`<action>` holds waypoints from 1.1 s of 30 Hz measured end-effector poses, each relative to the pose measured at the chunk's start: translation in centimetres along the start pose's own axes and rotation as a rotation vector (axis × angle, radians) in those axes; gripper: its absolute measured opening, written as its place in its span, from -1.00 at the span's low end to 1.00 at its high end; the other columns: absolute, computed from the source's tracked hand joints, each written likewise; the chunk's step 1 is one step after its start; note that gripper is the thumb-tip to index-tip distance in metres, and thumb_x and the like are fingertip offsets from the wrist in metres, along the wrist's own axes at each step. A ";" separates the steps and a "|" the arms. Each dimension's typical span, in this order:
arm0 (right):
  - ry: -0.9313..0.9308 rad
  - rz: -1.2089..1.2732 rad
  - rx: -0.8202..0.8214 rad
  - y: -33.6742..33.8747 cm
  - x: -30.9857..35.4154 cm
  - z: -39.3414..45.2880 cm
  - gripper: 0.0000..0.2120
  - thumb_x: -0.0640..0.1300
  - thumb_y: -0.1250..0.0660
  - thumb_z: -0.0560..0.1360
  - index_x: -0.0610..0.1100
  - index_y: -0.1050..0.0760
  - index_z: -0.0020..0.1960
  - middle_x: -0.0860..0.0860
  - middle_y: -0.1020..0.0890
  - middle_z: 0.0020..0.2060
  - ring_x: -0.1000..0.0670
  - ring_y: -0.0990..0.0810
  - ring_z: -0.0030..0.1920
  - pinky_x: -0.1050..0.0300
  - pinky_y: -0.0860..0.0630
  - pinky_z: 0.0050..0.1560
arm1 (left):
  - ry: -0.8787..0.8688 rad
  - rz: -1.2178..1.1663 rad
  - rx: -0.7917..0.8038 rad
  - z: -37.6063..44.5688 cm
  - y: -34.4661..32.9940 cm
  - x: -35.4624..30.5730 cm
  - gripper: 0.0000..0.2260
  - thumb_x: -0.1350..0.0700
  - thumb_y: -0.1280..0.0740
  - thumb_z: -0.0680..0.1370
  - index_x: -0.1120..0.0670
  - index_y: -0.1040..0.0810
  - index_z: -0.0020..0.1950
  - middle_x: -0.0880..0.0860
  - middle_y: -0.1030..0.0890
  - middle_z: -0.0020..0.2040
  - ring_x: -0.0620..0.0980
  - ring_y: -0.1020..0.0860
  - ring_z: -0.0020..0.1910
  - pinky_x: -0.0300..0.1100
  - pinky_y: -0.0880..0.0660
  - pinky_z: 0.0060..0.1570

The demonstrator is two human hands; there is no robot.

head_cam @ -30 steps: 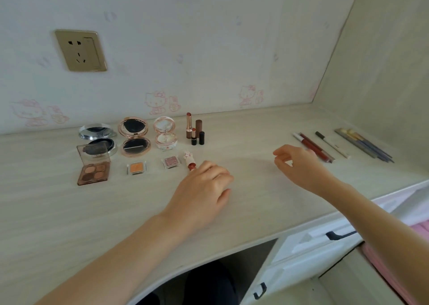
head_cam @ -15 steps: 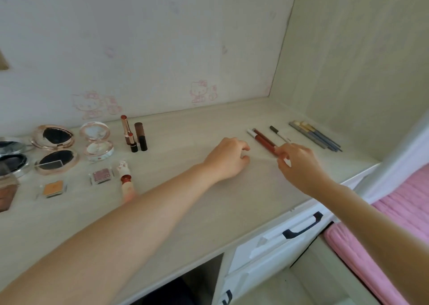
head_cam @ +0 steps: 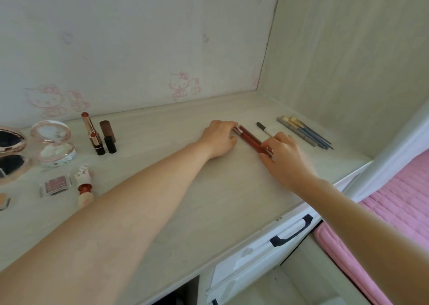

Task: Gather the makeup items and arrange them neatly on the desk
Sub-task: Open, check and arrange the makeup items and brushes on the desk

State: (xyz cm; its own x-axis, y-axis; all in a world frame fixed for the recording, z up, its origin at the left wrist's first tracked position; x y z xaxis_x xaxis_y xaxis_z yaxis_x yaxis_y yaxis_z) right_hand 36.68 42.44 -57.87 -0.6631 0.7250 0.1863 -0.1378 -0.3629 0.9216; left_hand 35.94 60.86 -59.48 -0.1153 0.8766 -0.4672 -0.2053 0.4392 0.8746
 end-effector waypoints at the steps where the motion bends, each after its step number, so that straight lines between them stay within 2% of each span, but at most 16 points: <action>1: 0.002 -0.006 -0.007 -0.1 0.0 0.0 -0.75 -0.05 -0.25 0.56 -0.09 -0.50 0.20 0.00 -0.46 0.06 -0.02 -0.38 0.08 0.05 -0.50 0.00 | -0.010 -0.001 -0.010 0.0 0.1 0.0 -0.54 0.13 -0.22 0.55 0.06 -0.33 0.46 0.12 -0.38 0.43 0.15 -0.25 0.45 0.00 -0.24 0.41; 6: 0.050 -0.002 -0.082 -0.3 0.3 -0.4 -0.76 -0.10 -0.30 0.54 -0.11 -0.53 0.19 -0.03 -0.50 0.08 -0.06 -0.34 0.13 0.13 -0.38 0.02 | -0.007 -0.022 -0.026 -0.6 0.5 -0.3 -0.56 0.13 -0.23 0.56 0.05 -0.35 0.45 0.17 -0.35 0.39 0.18 -0.26 0.40 0.00 -0.24 0.39; 11: 0.139 0.014 -0.170 -0.6 1.4 -1.3 -0.86 -0.18 -0.37 0.50 -0.16 -0.59 0.05 -0.05 -0.63 -0.09 -0.12 -0.41 0.06 -0.06 -0.48 -0.02 | 0.005 0.006 -0.028 -1.6 1.3 -0.2 -0.66 0.11 -0.23 0.57 0.01 -0.46 0.35 0.16 -0.37 0.28 0.17 -0.29 0.32 0.00 -0.29 0.33; 13: 0.131 0.004 -0.157 -0.6 1.6 -1.4 -0.86 -0.16 -0.35 0.51 -0.15 -0.58 0.05 -0.04 -0.63 -0.11 -0.11 -0.41 0.05 -0.07 -0.46 0.00 | -0.013 0.029 -0.029 -2.2 1.9 0.0 -0.73 0.11 -0.23 0.57 0.02 -0.52 0.26 0.14 -0.40 0.23 0.15 -0.31 0.27 0.01 -0.33 0.29; 16: 0.083 0.009 -0.100 -0.6 1.8 -1.5 -0.78 -0.08 -0.31 0.54 -0.11 -0.53 0.16 -0.01 -0.61 -0.01 -0.06 -0.39 0.11 0.02 -0.42 0.09 | -0.065 0.075 -0.009 -3.2 2.8 0.3 -0.83 0.11 -0.26 0.57 0.05 -0.56 0.12 0.10 -0.44 0.16 0.11 -0.34 0.23 0.01 -0.38 0.23; 21: 0.066 -0.011 -0.042 -0.6 2.5 -1.8 -0.76 -0.01 -0.28 0.56 -0.08 -0.54 0.16 0.00 -0.58 0.01 -0.05 -0.39 0.10 0.08 -0.40 0.11 | -0.128 0.132 0.024 -5.1 4.1 0.9 -0.90 0.06 -0.34 0.54 0.04 -0.55 0.03 0.05 -0.50 0.06 0.04 -0.34 0.21 0.01 -0.39 0.18; 24: 0.095 -0.029 -0.043 -0.3 3.4 -2.2 -0.77 -0.03 -0.31 0.54 -0.08 -0.57 0.14 0.01 -0.58 -0.01 -0.05 -0.40 0.07 0.11 -0.39 0.08 | -0.147 0.082 0.016 -6.3 5.2 1.4 -0.94 0.08 -0.36 0.52 -0.02 -0.53 -0.03 0.04 -0.53 0.01 0.02 -0.37 0.17 -0.03 -0.40 0.15; 27: 0.093 0.068 -0.090 0.4 4.8 -2.8 -0.83 -0.04 -0.36 0.50 -0.08 -0.57 0.05 0.04 -0.56 -0.07 -0.01 -0.41 0.00 0.17 -0.37 0.00 | -0.152 -0.021 -0.013 -8.0 7.1 2.1 -0.90 0.14 -0.41 0.47 -0.03 -0.53 -0.08 0.05 -0.59 -0.01 0.03 -0.48 0.09 -0.05 -0.44 0.13; 30: 0.052 0.217 -0.036 0.6 6.3 -3.6 -0.86 0.00 -0.38 0.48 -0.04 -0.52 -0.03 0.10 -0.55 -0.13 0.06 -0.47 -0.07 0.18 -0.43 -0.06 | -0.147 -0.102 -0.003 -10.4 9.6 2.8 -0.88 0.17 -0.46 0.44 0.03 -0.58 -0.08 0.00 -0.66 -0.05 -0.04 -0.58 0.04 -0.12 -0.44 0.15; 33: 0.006 0.406 0.021 0.8 8.5 -4.7 -0.89 0.00 -0.40 0.47 0.00 -0.50 -0.07 0.14 -0.60 -0.19 0.15 -0.56 -0.14 0.18 -0.55 -0.07 | -0.107 -0.210 -0.005 -13.1 12.1 3.9 -0.88 0.15 -0.50 0.42 0.00 -0.60 -0.13 -0.08 -0.68 -0.10 -0.11 -0.61 -0.02 -0.09 -0.46 0.18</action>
State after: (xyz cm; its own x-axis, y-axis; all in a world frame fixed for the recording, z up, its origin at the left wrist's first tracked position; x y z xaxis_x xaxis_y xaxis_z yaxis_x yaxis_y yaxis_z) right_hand 27.51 45.54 -57.11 -0.6651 0.5216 0.5344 0.1514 -0.6065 0.7805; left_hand 20.29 67.01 -52.44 0.0336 0.7820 -0.6224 -0.2183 0.6135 0.7589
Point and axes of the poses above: each hand's wrist, its own z-axis towards the middle knuckle, its own y-axis out of the back of the hand, x = y × z, the point moved 4 cm from there along z, towards the middle knuckle
